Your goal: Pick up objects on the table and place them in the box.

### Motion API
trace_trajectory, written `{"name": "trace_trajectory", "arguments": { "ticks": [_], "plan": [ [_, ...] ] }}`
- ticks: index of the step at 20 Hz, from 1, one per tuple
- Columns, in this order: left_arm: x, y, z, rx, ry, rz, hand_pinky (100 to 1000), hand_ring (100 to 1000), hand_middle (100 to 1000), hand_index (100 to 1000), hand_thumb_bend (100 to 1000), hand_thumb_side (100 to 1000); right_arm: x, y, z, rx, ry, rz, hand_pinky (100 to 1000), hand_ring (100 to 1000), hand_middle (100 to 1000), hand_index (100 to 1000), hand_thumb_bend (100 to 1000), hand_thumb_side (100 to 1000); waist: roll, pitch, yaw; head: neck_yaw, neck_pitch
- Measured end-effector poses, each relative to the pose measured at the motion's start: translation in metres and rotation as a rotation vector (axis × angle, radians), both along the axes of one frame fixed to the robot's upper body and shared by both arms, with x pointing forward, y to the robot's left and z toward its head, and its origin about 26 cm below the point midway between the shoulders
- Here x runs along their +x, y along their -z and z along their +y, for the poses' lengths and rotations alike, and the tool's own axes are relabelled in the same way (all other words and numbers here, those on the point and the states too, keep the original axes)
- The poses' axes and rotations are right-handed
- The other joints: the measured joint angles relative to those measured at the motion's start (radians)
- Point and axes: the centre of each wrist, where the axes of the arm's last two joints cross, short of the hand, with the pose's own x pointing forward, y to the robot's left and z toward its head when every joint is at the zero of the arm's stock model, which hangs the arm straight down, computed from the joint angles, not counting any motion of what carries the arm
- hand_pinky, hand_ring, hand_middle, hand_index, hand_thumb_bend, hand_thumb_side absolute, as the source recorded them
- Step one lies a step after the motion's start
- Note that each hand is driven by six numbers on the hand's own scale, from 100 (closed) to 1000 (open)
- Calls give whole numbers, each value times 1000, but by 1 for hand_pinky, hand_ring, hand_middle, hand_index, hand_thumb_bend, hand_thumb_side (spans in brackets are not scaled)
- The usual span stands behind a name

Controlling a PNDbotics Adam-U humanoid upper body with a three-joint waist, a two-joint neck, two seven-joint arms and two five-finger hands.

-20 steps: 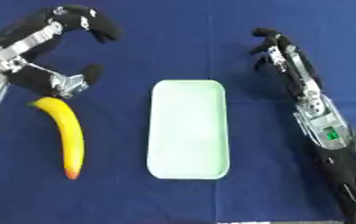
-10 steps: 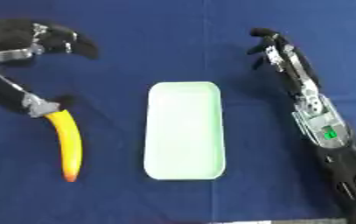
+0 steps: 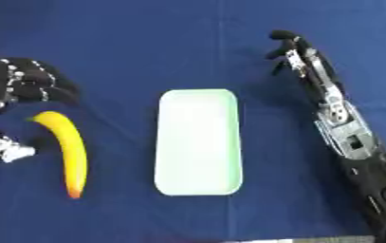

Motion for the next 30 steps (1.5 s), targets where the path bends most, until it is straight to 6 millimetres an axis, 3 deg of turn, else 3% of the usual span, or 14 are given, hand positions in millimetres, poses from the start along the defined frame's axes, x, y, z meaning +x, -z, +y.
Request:
{"name": "trace_trajectory", "arguments": {
  "ticks": [14,22,30],
  "plan": [
    [2,10,-8,20,45,-26,783,789,794,877,102,326,0,-1,0,1,-1,-3,466,671,832,887,100,851,-2,3,-5,-1,-1],
    [5,14,-6,78,24,-42,791,788,792,869,160,281,1,-3,2,2,-5,-8,465,670,832,887,100,850,-3,9,-12,-1,-10],
    [14,38,0,138,-16,-44,808,810,807,880,181,295,2,-7,4,4,-11,-17,466,671,833,888,100,849,-9,22,-26,3,-18]
  ]
}}
